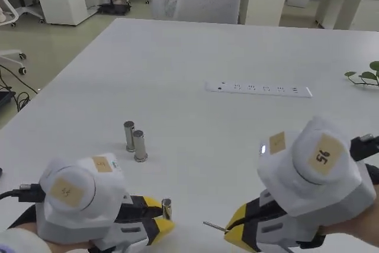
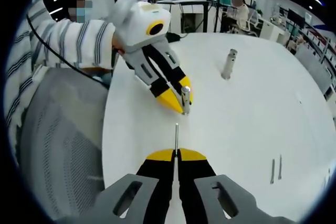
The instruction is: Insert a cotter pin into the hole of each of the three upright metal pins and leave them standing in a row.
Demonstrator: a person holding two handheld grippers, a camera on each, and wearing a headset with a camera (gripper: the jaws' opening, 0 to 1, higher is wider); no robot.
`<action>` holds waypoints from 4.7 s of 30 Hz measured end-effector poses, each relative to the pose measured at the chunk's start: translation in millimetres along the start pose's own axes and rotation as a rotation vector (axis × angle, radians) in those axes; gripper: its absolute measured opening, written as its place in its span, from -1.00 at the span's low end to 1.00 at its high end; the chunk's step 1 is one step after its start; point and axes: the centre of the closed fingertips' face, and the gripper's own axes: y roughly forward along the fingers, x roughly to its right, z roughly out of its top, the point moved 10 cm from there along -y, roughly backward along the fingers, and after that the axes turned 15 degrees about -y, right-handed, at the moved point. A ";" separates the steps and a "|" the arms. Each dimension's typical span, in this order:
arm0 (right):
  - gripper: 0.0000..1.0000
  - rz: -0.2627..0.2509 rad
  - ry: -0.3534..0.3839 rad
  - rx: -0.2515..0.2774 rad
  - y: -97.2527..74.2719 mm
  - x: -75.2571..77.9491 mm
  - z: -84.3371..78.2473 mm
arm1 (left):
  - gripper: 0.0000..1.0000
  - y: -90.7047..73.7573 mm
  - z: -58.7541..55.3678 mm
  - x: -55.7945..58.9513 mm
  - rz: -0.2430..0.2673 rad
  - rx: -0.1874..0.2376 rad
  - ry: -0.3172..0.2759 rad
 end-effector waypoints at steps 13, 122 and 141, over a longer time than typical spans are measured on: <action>-0.96 -0.008 -0.011 0.006 16.1 7.2 16.2 | -0.85 -0.9 -0.2 1.1 0.013 0.010 0.003; -0.93 0.005 -0.052 0.037 27.8 16.9 29.5 | -0.84 -0.8 1.0 16.3 -0.035 0.017 -0.041; -0.82 -0.014 -0.070 0.043 27.9 14.7 27.6 | -0.84 -1.2 -1.1 16.7 -0.027 0.029 -0.048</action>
